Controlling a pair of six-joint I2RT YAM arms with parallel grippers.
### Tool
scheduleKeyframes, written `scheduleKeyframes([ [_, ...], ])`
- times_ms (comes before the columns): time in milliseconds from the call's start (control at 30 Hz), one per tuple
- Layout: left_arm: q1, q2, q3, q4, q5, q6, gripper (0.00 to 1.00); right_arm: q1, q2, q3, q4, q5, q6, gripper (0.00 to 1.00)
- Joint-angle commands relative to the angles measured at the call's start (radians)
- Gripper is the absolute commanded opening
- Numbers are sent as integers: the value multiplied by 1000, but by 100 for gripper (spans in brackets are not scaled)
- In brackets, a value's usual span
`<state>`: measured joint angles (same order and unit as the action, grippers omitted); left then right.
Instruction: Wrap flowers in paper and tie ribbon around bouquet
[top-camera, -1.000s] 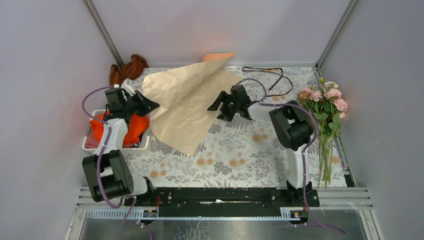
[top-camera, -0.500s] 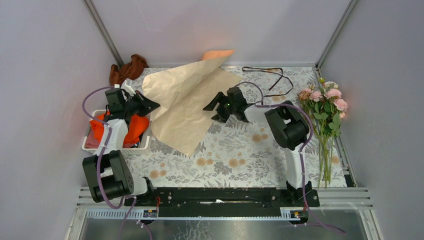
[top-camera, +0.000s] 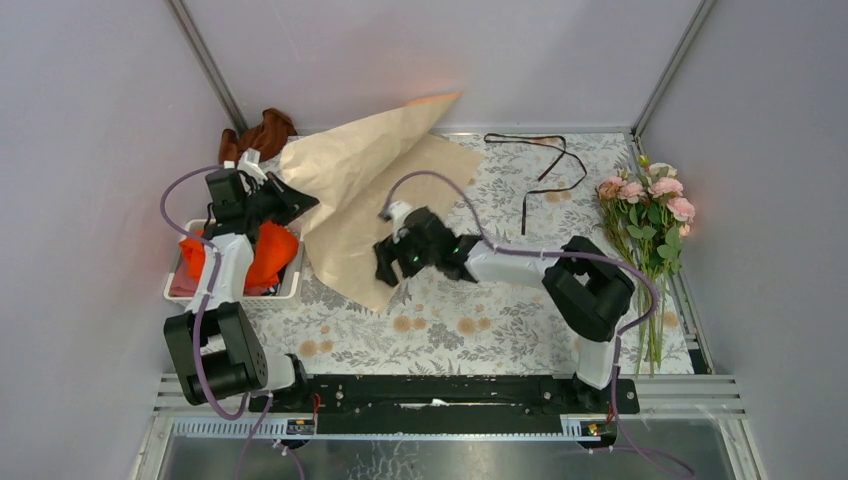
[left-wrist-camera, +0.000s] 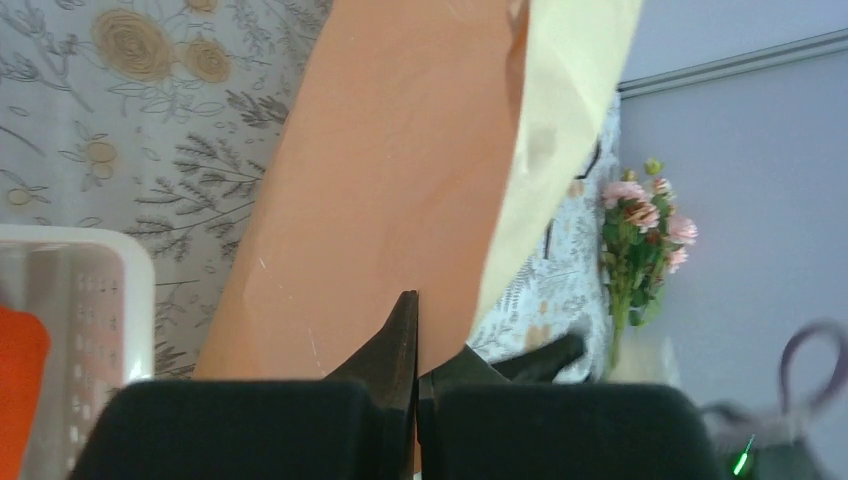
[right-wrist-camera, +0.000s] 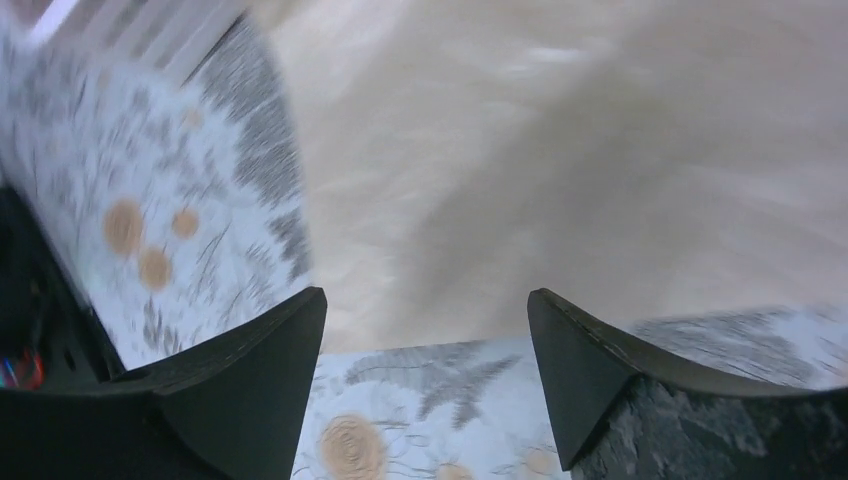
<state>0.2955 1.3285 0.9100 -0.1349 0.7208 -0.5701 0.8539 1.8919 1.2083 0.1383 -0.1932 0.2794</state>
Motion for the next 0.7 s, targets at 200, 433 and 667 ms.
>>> scheduleKeyframes([
  [200,-54,-15,143,26,120,-281,0,262,-81,-184,527,253,-431,95],
  [433,-133,-15,212,-26,81,-378,0,357,26,-119,607,491,-461,100],
  [667,-174,-9,249,-14,23,-425,0,390,53,-81,599,583,-371,100],
])
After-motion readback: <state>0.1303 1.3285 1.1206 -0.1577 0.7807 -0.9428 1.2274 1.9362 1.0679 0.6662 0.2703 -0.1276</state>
